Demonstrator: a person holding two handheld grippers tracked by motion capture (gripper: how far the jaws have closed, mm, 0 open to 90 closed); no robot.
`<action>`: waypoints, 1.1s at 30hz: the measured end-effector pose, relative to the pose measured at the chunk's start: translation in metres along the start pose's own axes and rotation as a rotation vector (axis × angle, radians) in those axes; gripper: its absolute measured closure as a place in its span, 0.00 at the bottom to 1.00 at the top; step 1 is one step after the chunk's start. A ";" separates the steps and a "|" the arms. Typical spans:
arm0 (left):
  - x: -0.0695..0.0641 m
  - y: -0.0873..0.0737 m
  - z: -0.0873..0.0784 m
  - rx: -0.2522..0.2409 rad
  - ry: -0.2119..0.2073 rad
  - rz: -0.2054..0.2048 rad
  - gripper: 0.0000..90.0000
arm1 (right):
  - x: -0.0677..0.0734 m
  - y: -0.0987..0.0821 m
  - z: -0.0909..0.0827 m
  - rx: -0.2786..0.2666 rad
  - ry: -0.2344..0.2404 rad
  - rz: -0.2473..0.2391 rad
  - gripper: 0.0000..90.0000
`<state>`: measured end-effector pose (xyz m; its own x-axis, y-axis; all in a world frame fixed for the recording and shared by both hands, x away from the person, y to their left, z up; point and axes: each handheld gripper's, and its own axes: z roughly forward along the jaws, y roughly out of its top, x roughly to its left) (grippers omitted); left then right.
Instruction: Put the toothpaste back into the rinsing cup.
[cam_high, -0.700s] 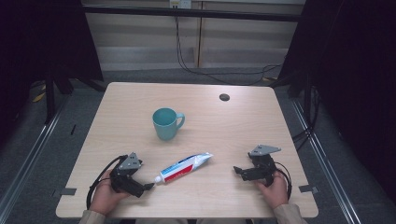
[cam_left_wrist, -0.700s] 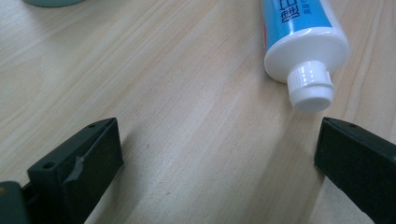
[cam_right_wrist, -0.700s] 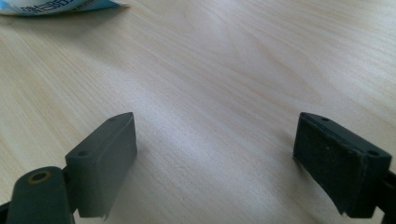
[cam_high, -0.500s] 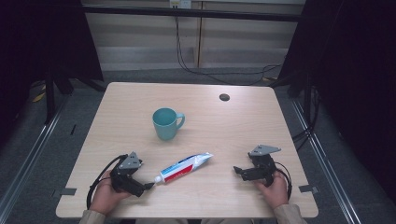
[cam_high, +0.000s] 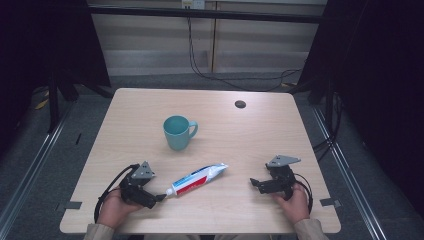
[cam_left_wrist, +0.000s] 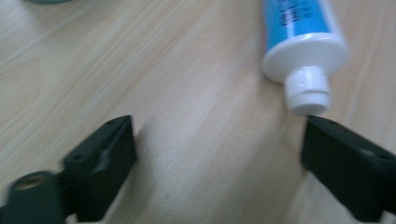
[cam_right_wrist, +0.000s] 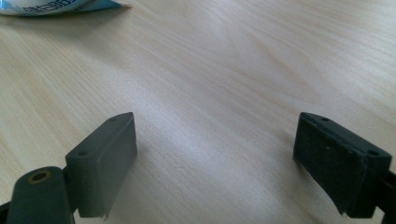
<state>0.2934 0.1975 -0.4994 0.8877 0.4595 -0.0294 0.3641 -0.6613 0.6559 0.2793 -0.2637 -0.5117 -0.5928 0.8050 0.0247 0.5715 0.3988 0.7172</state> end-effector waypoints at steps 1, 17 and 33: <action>0.000 0.001 0.000 -0.006 -0.011 -0.016 0.19 | 0.000 0.000 0.000 0.000 0.000 0.000 0.14; -0.010 0.043 -0.013 0.139 -0.095 0.001 0.23 | 0.000 0.000 0.000 -0.001 0.001 0.000 0.14; -0.013 0.080 0.006 0.241 -0.096 0.046 0.24 | 0.000 0.000 0.000 -0.001 0.001 0.000 0.14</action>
<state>0.3127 0.1350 -0.4505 0.9234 0.3749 -0.0823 0.3690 -0.8078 0.4596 0.2795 -0.2638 -0.5117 -0.5932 0.8046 0.0249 0.5706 0.3985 0.7181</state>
